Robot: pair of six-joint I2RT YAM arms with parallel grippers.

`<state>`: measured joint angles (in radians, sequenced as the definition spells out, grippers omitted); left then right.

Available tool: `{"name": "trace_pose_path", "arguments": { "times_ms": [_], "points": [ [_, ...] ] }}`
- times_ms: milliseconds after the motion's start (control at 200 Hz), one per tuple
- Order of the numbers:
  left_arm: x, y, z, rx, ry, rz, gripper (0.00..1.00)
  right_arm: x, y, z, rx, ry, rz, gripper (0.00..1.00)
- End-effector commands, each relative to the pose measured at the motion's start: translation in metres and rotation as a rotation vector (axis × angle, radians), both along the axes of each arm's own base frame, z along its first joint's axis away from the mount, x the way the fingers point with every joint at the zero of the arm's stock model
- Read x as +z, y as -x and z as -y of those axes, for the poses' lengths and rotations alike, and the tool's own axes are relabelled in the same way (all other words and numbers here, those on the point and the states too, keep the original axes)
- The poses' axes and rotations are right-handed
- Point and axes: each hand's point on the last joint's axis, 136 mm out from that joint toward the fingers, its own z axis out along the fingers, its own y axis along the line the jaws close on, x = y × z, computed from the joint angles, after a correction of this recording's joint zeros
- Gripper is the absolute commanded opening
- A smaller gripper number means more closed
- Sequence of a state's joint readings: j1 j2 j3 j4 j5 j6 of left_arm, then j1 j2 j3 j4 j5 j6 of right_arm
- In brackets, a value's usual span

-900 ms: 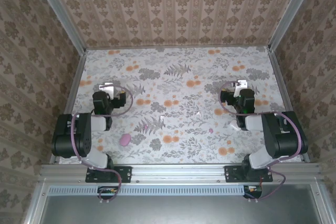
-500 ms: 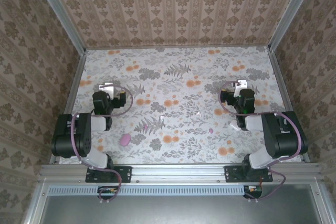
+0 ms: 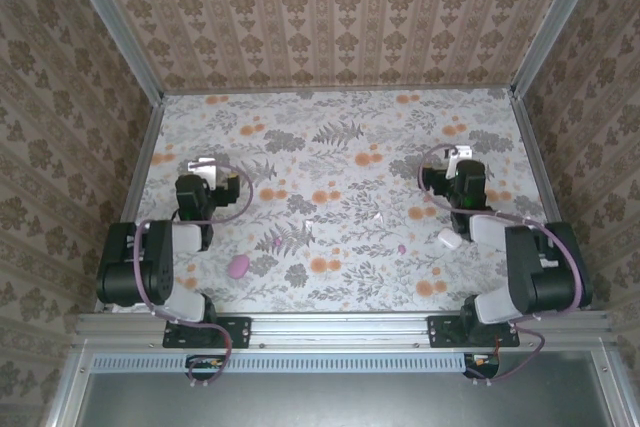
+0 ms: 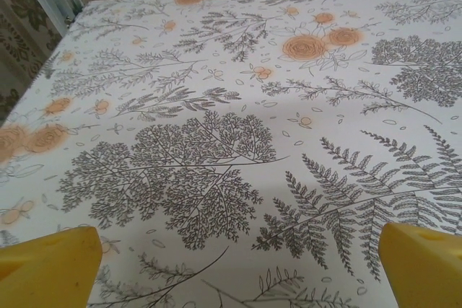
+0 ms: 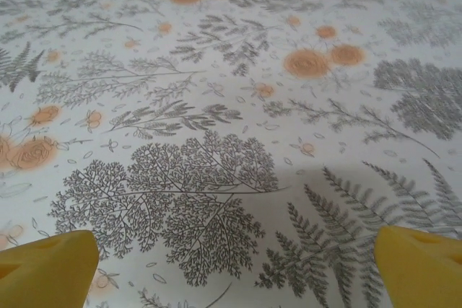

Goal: Insert the wireless bluetooth earbuds into the charging case

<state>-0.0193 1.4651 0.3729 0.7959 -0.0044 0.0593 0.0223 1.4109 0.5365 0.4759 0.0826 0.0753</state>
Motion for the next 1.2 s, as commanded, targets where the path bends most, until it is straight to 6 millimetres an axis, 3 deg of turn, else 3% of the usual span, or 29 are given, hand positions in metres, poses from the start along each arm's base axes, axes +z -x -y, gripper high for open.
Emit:
{"name": "trace_pose_path", "arguments": {
  "times_ms": [0, 90, 170, 225, 305, 395, 500, 645, 780, 935, 1195],
  "points": [
    [0.031, 0.005, -0.009, 0.071, 0.021, 0.031, 1.00, 0.024, 0.026, 0.023, -0.217, -0.080, -0.184, 1.00],
    [0.050, 0.007, -0.017, 0.132, 0.042, 0.034, 1.00, 0.042, 0.056, 0.031, -0.369, -0.197, -0.268, 1.00],
    [0.072, 0.007, -0.021, 0.185, 0.151, 0.064, 1.00, 0.052, 0.076, 0.016, -0.388, -0.381, -0.291, 1.00],
    [0.080, 0.007, -0.023, 0.225, 0.247, 0.052, 1.00, 0.051, 0.092, 0.004, -0.382, -0.496, -0.308, 1.00],
    [0.085, 0.007, -0.018, 0.236, 0.396, 0.034, 1.00, 0.042, 0.120, 0.003, -0.443, -0.590, -0.340, 1.00],
    [0.080, 0.006, 0.007, 0.140, 0.479, 0.047, 1.00, 0.030, 0.158, 0.016, -0.572, -0.583, -0.380, 1.00],
    [0.071, 0.003, 0.049, 0.013, 0.463, -0.069, 1.00, 0.017, 0.192, 0.027, -0.659, -0.524, -0.457, 1.00],
    [0.066, 0.001, 0.113, -0.191, 0.442, -0.174, 1.00, -0.002, 0.220, 0.019, -0.691, -0.574, -0.561, 1.00],
    [0.066, 0.002, 0.145, -0.261, 0.419, -0.185, 1.00, -0.030, 0.234, 0.005, -0.712, -0.669, -0.636, 1.00],
    [0.070, 0.003, 0.148, -0.266, 0.415, -0.180, 1.00, -0.050, 0.238, 0.001, -0.735, -0.725, -0.687, 1.00],
    [0.086, 0.011, 0.141, -0.276, 0.368, -0.135, 1.00, -0.043, 0.178, -0.034, -0.402, -0.854, -0.645, 0.97]
  ]
}}
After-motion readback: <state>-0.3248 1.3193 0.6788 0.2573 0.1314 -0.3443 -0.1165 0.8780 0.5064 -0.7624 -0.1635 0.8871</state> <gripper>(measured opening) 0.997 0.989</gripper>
